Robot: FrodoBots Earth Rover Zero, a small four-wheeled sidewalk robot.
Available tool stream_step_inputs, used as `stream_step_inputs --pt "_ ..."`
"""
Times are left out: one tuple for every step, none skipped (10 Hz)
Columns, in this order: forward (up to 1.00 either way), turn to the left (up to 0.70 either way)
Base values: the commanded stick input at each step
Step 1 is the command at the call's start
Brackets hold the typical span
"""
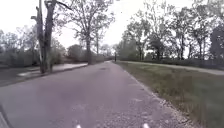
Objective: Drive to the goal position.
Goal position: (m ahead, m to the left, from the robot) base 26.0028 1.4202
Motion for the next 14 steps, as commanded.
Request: stream_step_inputs --pt "0.85 0.00" --pt "0.85 0.00" --pt "0.85 0.00" --pt "0.85 0.00" --pt "0.85 -0.08" --pt "0.85 -0.34" --pt "0.85 -0.34" --pt "0.85 -0.15" --pt "0.85 0.00" --pt "0.85 0.00" --pt "0.85 0.00" --pt "0.85 0.00" --pt "0.85 0.00" --pt "0.86 0.00"
